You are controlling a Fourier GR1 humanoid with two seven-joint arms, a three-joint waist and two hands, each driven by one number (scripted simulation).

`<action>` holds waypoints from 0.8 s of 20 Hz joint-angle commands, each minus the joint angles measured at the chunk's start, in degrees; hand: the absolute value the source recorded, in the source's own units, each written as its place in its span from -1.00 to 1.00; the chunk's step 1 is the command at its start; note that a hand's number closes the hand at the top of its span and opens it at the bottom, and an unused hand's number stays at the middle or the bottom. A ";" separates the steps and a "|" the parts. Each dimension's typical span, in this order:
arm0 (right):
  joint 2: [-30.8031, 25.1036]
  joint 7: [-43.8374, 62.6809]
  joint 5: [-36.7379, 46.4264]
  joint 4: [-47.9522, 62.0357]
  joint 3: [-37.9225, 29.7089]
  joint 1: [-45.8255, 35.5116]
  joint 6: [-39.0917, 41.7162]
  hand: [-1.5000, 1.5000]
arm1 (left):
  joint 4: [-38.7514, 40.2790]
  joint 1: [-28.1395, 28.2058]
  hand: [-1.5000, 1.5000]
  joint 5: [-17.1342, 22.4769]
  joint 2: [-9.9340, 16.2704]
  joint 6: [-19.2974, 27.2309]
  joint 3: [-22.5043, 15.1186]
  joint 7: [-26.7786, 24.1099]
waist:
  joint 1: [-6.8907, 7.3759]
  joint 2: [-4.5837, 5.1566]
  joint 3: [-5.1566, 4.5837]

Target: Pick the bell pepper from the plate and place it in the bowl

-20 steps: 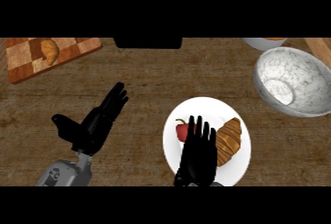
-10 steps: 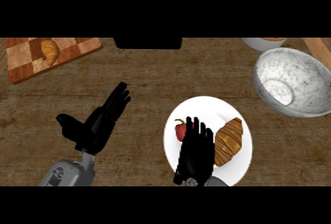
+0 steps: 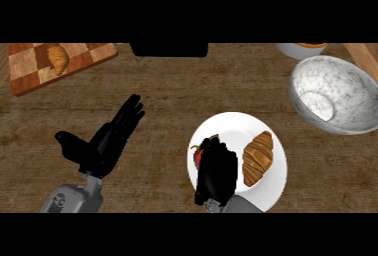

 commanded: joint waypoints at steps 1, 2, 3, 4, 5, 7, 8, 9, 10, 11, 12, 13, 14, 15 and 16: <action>1.87 9.99 -2.06 6.86 0.81 -3.28 -4.71 1.00 | 2.21 -1.17 0.00 -0.42 -0.91 -0.86 0.26 -0.69 | 0.22 0.93 0.35; 1.87 8.95 -1.49 8.64 0.81 -3.01 -6.37 1.00 | 0.78 -0.60 0.00 0.27 -0.80 -0.87 0.52 0.20 | 0.38 0.89 0.36; 1.87 10.98 -0.53 5.88 1.28 -3.36 -3.47 1.00 | 0.26 0.48 0.00 -1.29 -1.83 0.51 -0.86 -0.02 | 0.09 0.72 0.35; 1.86 11.34 -0.93 6.27 1.94 -3.70 -4.27 1.00 | -2.36 -0.62 0.00 -0.96 -1.60 1.73 -0.83 3.62 | 0.34 0.67 0.38; 1.86 11.33 -0.75 8.28 2.48 -4.77 -5.27 1.00 | -2.52 -0.73 0.00 -1.32 -2.05 2.13 -0.66 2.80 | 0.59 0.74 0.38; 1.86 15.45 1.39 2.66 3.95 -4.24 -0.79 1.00 | -0.66 0.46 0.00 -0.89 -1.15 -0.07 -0.23 1.28 | -0.08 0.55 0.32; 1.86 14.69 1.74 3.58 3.35 -4.06 0.31 1.00 | -0.88 0.66 0.00 -0.10 0.84 -1.57 1.57 0.85 | -0.06 0.57 0.31; 1.86 14.72 2.09 7.04 1.43 -7.93 1.02 1.00 | 0.23 -0.17 0.00 -1.28 -1.55 0.44 0.27 0.67 | 0.32 0.73 0.30; 1.87 13.24 3.74 4.79 2.21 -4.09 1.36 1.00 | -0.27 1.37 0.00 -1.16 -1.18 -0.35 0.39 -0.10 | -0.46 0.56 0.32; 1.88 9.75 1.35 4.56 -1.30 -4.50 5.32 1.00 | -1.22 3.75 0.00 -1.35 -0.44 -1.07 0.05 -0.79 | -0.45 0.56 0.32; -2.58 2.21 -2.68 1.72 -6.27 -4.64 8.35 1.00 | 0.59 4.48 0.00 -1.05 -0.92 -2.09 0.66 -3.55 | -0.92 0.63 0.31; -1.81 1.16 -4.03 3.39 -7.18 -5.50 10.58 1.00 | 1.39 1.52 0.00 -0.77 -0.93 -1.75 1.31 -1.08 | -0.98 0.71 0.32; -5.60 -1.85 -6.74 -0.30 -8.30 -3.59 12.65 1.00 | -1.67 4.73 0.00 -0.07 1.80 -3.32 2.33 -1.50 | -0.83 0.52 0.32; -8.94 -8.32 -10.28 1.54 -10.25 -2.60 11.93 1.00 | -0.15 1.17 0.00 -0.91 -0.70 -0.64 1.67 0.68 | -1.17 0.74 0.36; -9.69 -6.46 -9.18 -0.88 -12.09 -4.07 14.16 1.00 | -1.28 1.95 0.00 -1.32 -0.84 -0.41 1.54 0.66 | -1.11 0.57 0.34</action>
